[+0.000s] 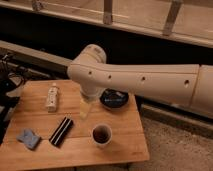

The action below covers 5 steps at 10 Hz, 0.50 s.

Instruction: Place the white sponge in the ceramic bowl

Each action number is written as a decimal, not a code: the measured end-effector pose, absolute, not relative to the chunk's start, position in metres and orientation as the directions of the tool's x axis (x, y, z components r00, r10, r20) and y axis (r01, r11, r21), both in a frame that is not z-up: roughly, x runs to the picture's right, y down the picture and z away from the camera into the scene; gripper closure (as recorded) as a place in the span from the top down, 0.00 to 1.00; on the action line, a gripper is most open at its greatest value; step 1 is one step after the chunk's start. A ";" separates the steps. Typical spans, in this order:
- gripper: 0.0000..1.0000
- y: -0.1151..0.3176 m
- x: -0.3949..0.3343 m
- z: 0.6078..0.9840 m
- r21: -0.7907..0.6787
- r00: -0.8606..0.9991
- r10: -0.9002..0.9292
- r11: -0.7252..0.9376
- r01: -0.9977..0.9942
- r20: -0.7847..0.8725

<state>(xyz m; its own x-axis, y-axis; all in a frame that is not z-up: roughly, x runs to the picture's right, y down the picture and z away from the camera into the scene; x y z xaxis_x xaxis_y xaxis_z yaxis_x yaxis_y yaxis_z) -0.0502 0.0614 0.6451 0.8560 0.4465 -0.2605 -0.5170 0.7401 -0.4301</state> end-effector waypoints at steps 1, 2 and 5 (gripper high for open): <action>1.00 0.059 -0.052 0.646 -0.428 0.848 0.463 0.733 -0.530 -0.257; 1.00 0.059 -0.056 0.647 -0.432 0.839 0.487 0.720 -0.543 -0.242; 1.00 0.054 -0.101 0.657 -0.464 0.821 0.550 0.693 -0.552 -0.154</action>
<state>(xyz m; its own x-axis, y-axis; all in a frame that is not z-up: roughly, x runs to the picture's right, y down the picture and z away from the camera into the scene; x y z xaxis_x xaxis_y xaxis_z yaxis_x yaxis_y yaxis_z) -0.1014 0.0543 0.6569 0.8207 0.5504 -0.1536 -0.5517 0.6932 -0.4638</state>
